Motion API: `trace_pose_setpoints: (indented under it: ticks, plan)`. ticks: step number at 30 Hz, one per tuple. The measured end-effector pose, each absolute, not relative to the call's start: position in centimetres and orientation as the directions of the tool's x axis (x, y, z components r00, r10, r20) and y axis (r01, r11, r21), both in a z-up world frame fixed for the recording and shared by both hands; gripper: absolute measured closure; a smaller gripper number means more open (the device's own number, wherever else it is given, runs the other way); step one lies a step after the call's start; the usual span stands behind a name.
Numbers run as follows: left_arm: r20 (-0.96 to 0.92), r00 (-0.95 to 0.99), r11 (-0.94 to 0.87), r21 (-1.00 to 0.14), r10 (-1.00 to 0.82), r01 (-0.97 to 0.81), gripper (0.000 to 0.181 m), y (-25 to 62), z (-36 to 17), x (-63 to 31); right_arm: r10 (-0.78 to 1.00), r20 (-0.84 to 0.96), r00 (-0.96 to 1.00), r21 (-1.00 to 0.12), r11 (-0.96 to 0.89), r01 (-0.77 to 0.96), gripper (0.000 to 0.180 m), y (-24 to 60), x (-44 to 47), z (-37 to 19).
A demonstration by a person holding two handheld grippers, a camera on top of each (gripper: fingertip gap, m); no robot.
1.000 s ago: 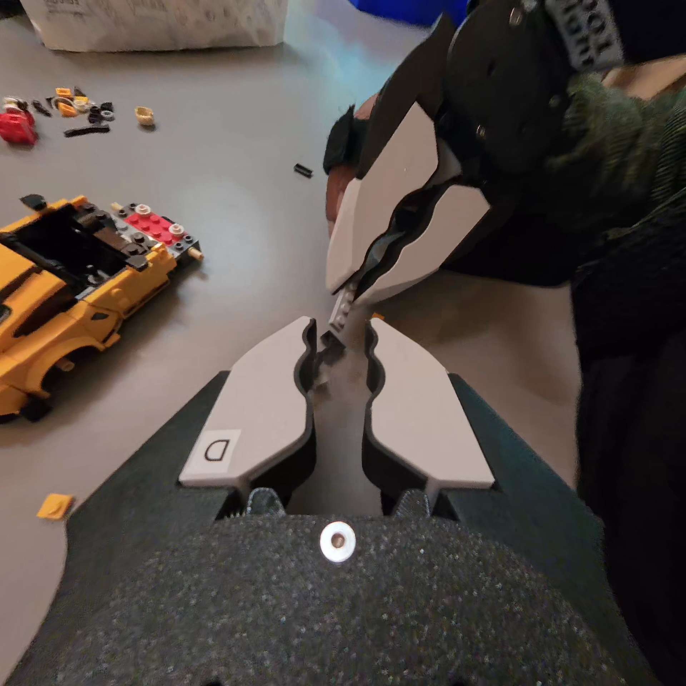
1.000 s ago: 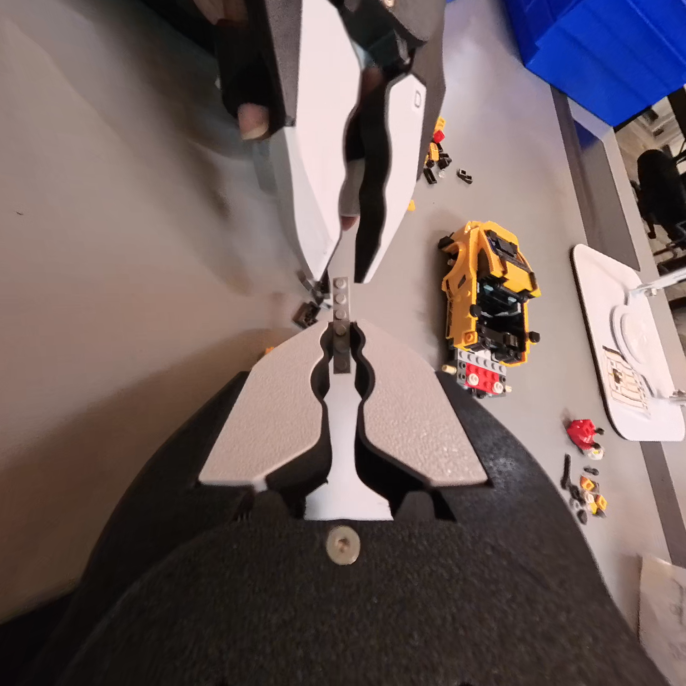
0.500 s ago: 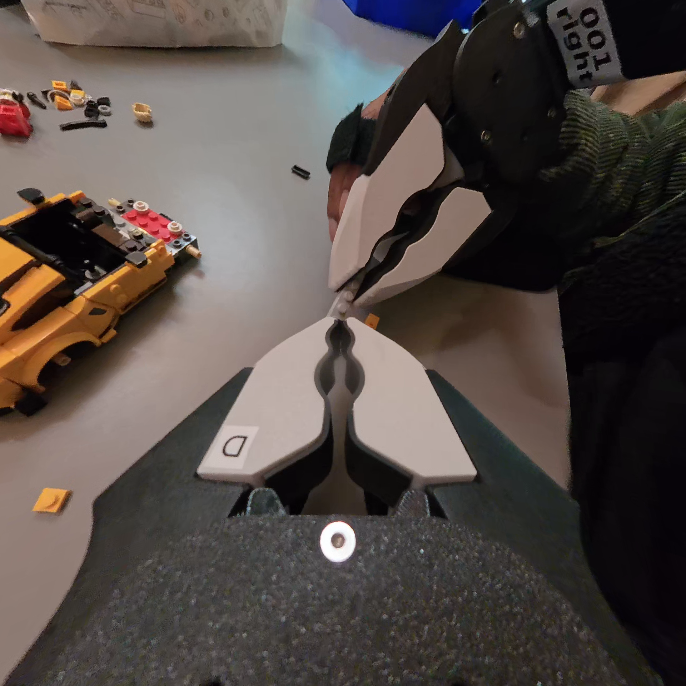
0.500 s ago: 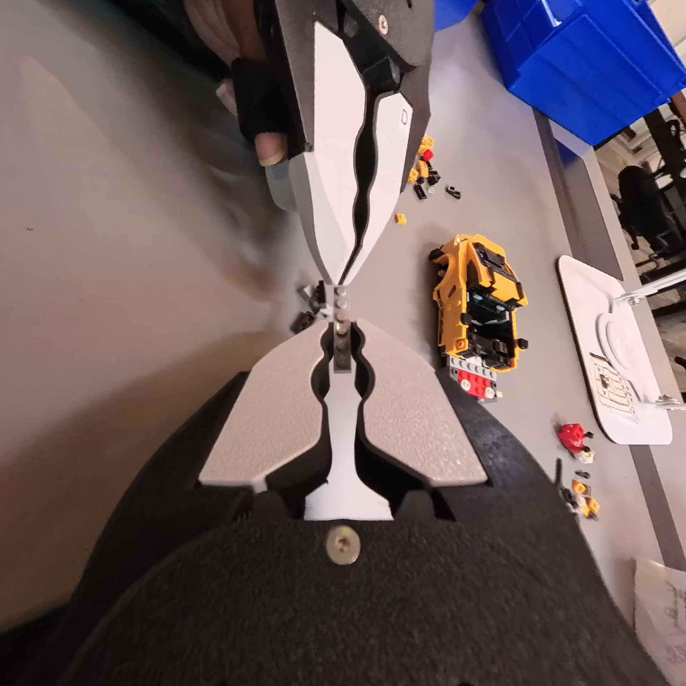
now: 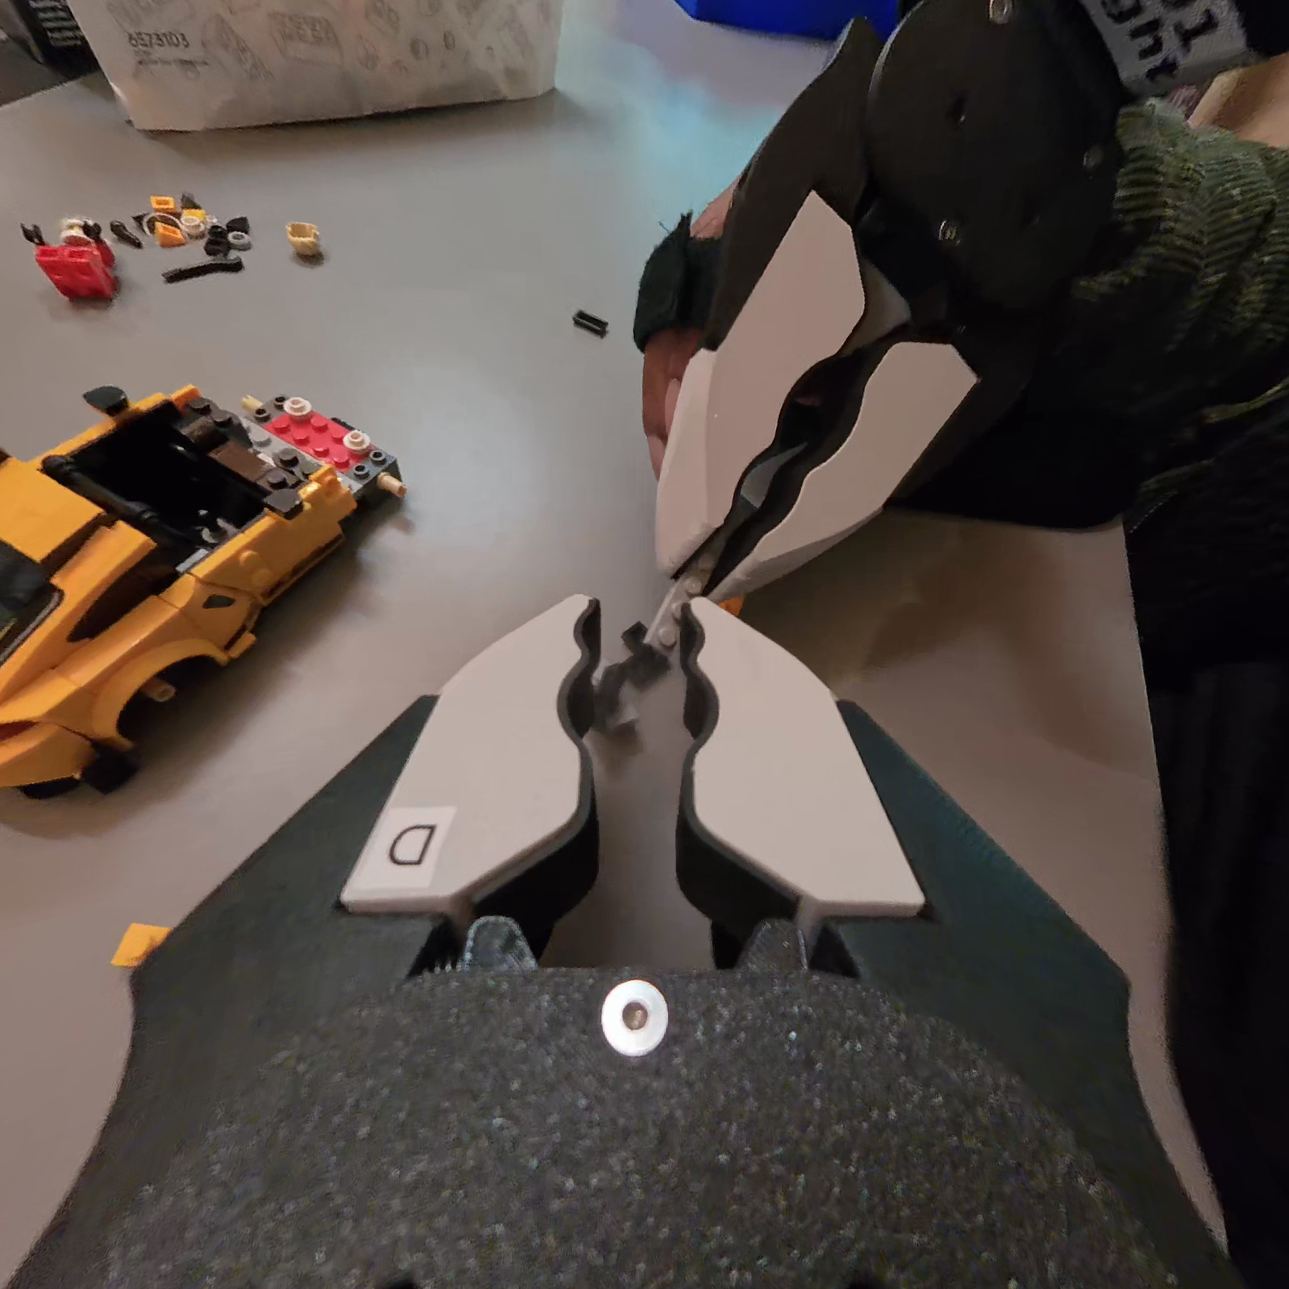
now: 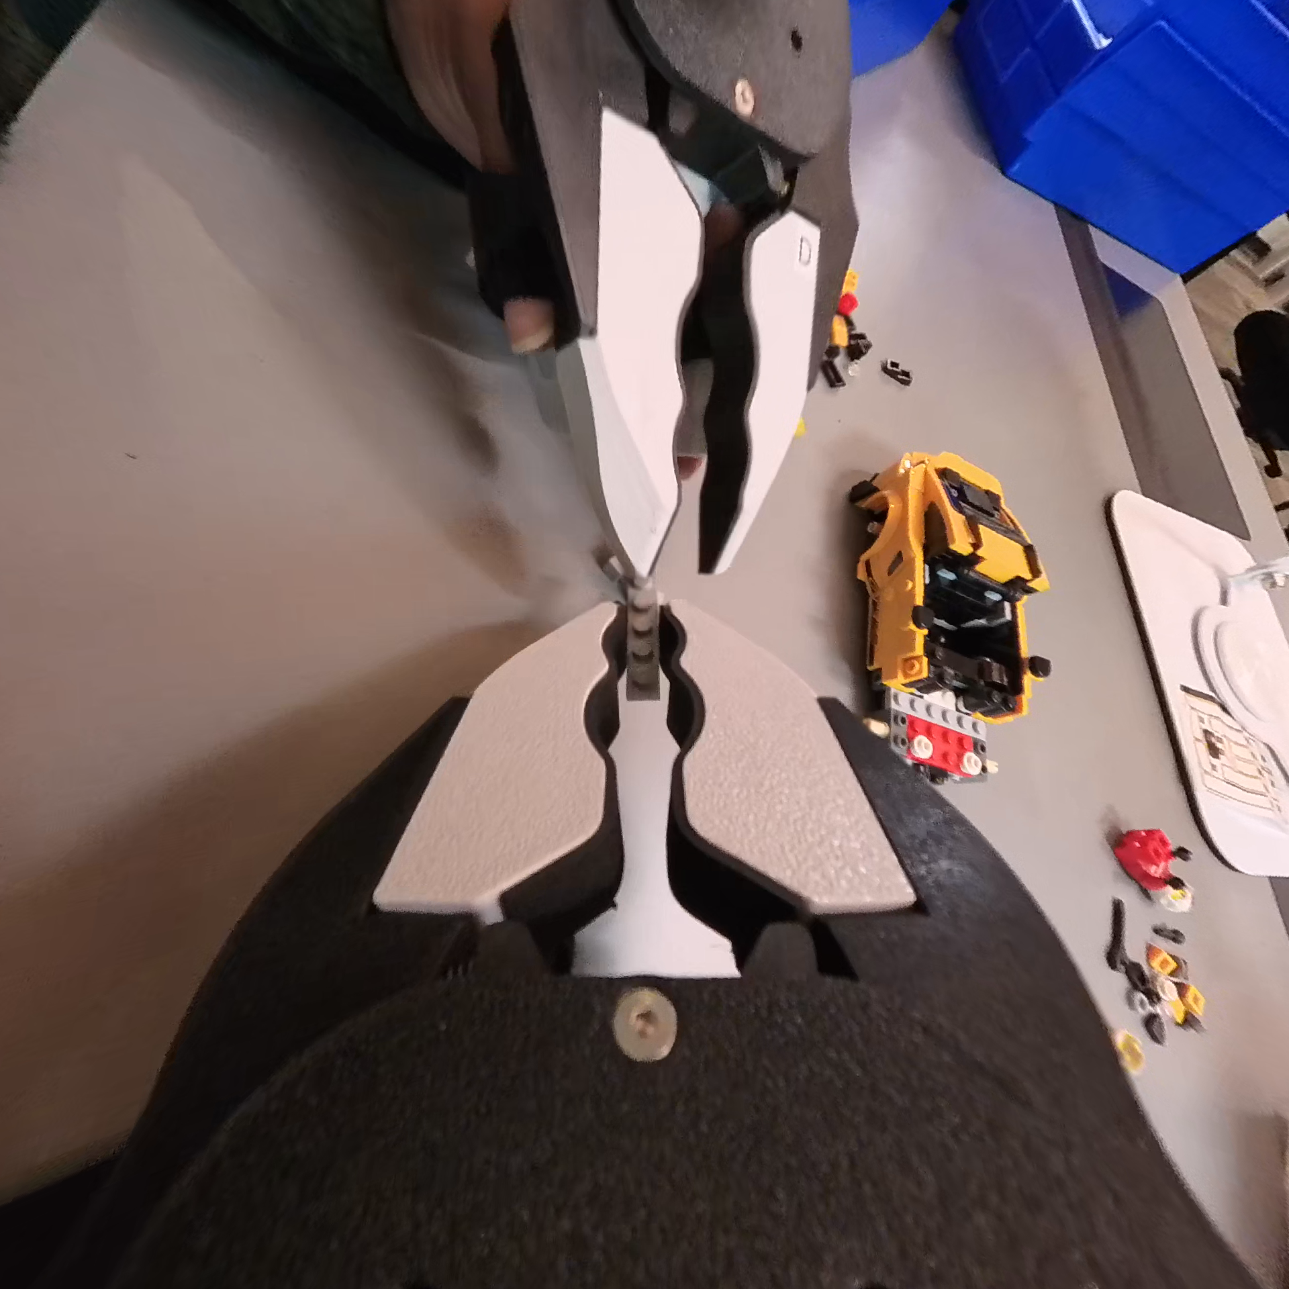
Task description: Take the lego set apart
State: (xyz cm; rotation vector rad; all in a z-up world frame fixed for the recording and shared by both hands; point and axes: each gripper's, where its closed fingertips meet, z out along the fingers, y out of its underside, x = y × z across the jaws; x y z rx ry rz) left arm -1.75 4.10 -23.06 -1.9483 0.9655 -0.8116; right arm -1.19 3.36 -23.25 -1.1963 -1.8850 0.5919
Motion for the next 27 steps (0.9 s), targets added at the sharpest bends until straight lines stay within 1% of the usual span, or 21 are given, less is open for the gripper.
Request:
trace_pose_setpoints:
  ticks: [1, 2, 4, 8, 11, 14, 16, 18, 20, 23, 27]
  plan:
    - [0.178, 0.499, -0.387, -0.852, -0.848, -0.353, 0.167, 3.9, -23.3, -1.7, 0.899, 0.374, -0.227, -0.741, 0.437, 0.509, 0.171, 3.2, -1.3, -23.1]
    - [0.167, 0.492, -0.381, -0.845, -0.855, -0.376, 0.181, 3.7, -23.5, -1.7, 0.902, 0.366, -0.227, -0.751, 0.431, 0.5, 0.17, 3.1, -1.3, -22.9]
    - [0.14, 0.501, -0.368, -0.843, -0.854, -0.393, 0.181, 3.8, -23.6, -1.8, 0.912, 0.346, -0.219, -0.775, 0.41, 0.48, 0.167, 3.0, -1.3, -22.4]
    - [0.146, 0.521, -0.38, -0.844, -0.841, -0.378, 0.181, 4.1, -23.4, -2.3, 0.94, 0.298, -0.165, -0.828, 0.341, 0.445, 0.156, 3.8, -1.3, -21.2]
    - [0.109, 0.542, -0.351, -0.862, -0.833, -0.365, 0.167, 4.6, -22.7, -2.9, 0.954, 0.288, -0.089, -0.843, 0.296, 0.449, 0.153, 5.6, -0.6, -20.3]
    - [0.023, 0.569, -0.297, -0.87, -0.822, -0.394, 0.162, 5.3, -22.1, -4.2, 0.954, 0.3, 0.003, -0.841, 0.263, 0.473, 0.153, 8.3, 1.0, -19.2]
    - [-0.015, 0.571, -0.272, -0.869, -0.821, -0.414, 0.158, 5.5, -21.8, -5.3, 0.96, 0.278, 0.045, -0.836, 0.219, 0.503, 0.155, 9.8, 2.4, -18.8]
    - [-0.004, 0.557, -0.283, -0.859, -0.831, -0.428, 0.152, 5.3, -21.8, -6.2, 0.965, 0.251, 0.072, -0.826, 0.175, 0.536, 0.155, 11.0, 3.8, -18.9]
    - [0.047, 0.521, -0.311, -0.846, -0.852, -0.433, 0.144, 4.6, -22.1, -6.8, 0.97, 0.226, 0.085, -0.803, 0.137, 0.58, 0.156, 11.8, 5.1, -19.5]
    - [0.101, 0.476, -0.357, -0.797, -0.874, -0.488, 0.143, 3.4, -23.6, -7.1, 0.97, 0.216, 0.109, -0.779, 0.104, 0.619, 0.156, 12.8, 6.5, -20.2]
    - [0.057, 0.413, -0.325, -0.718, -0.909, -0.616, 0.15, 2.4, -26.1, -5.3, 0.973, 0.203, 0.11, -0.785, 0.095, 0.612, 0.157, 12.8, 6.3, -20.4]
